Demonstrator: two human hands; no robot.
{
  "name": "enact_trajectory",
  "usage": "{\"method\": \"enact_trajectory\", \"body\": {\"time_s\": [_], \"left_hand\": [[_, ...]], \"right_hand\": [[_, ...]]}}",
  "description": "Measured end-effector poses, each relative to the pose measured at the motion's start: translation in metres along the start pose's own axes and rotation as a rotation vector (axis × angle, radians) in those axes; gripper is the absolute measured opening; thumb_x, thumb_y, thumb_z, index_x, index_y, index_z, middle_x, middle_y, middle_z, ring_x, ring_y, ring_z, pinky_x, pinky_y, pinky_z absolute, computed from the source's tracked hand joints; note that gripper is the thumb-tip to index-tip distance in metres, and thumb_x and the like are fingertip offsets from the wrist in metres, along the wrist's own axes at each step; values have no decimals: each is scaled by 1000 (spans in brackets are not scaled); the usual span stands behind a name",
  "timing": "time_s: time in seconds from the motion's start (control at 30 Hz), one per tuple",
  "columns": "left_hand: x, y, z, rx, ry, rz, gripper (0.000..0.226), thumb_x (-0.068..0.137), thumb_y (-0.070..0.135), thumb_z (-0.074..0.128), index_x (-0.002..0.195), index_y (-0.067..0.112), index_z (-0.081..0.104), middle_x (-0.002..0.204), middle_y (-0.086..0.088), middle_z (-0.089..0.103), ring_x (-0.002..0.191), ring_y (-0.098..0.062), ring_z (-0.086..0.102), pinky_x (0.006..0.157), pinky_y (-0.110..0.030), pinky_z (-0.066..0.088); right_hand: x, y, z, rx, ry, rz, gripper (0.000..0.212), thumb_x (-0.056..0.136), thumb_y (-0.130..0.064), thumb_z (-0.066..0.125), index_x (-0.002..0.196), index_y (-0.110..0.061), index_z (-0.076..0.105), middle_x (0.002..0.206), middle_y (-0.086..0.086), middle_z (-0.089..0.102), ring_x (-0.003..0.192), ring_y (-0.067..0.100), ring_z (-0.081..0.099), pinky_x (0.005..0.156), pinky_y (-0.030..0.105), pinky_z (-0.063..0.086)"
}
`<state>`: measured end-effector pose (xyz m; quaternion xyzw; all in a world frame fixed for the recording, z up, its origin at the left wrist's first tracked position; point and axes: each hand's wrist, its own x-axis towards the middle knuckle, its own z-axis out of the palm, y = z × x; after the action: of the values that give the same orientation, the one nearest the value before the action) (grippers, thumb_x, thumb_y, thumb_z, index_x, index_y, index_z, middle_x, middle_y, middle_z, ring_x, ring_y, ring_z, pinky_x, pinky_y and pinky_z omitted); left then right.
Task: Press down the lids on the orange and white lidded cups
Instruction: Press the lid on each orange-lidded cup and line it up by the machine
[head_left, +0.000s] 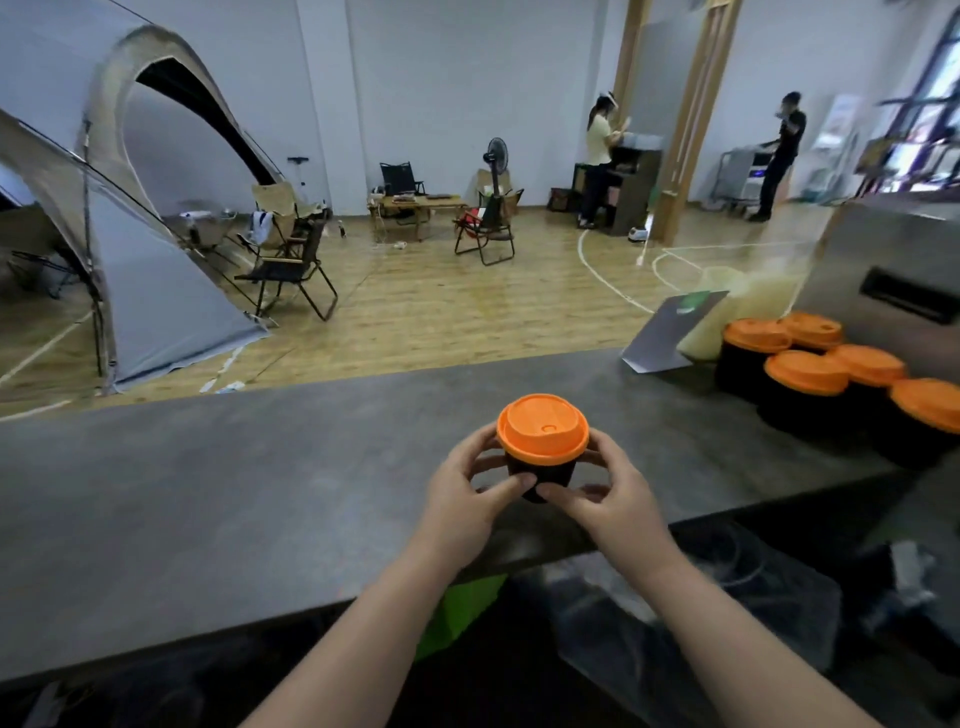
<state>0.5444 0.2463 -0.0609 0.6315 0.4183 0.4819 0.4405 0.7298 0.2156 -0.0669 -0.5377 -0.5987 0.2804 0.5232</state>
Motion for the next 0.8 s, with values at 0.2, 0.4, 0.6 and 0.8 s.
{"method": "enact_trajectory", "body": {"time_s": [0.2, 0.4, 0.6, 0.8], "left_hand": [[33, 10, 142, -27, -113, 3, 60, 79, 15, 81, 128, 40, 58, 124, 12, 69, 114, -3, 64, 100, -34, 52], [65, 18, 256, -107, -261, -46, 58, 81, 7, 78, 134, 24, 59, 122, 4, 71, 118, -9, 64, 105, -42, 51], [86, 27, 331, -154, -348, -90, 53, 87, 3, 73, 133, 25, 58, 126, 7, 67, 123, -6, 60, 103, -29, 51], [94, 25, 354, -153, -348, -118, 53, 88, 3, 72, 135, 23, 56, 127, 6, 67, 120, -4, 61, 103, -27, 51]], "right_hand": [[-2, 46, -127, -87, 147, 44, 64, 74, -32, 88, 127, -45, 55, 123, -22, 64, 116, -8, 56, 92, 25, 50], [-4, 87, -226, -94, 312, 119, 62, 76, -29, 87, 129, -38, 57, 119, -24, 66, 111, -9, 60, 94, 22, 51], [9, 117, -286, -89, 398, 187, 59, 80, -36, 83, 131, -45, 54, 120, -28, 63, 109, -11, 57, 85, 11, 44], [18, 136, -307, -79, 371, 218, 63, 83, -38, 81, 137, -43, 51, 129, -24, 62, 115, -11, 55, 91, 16, 43]]}}
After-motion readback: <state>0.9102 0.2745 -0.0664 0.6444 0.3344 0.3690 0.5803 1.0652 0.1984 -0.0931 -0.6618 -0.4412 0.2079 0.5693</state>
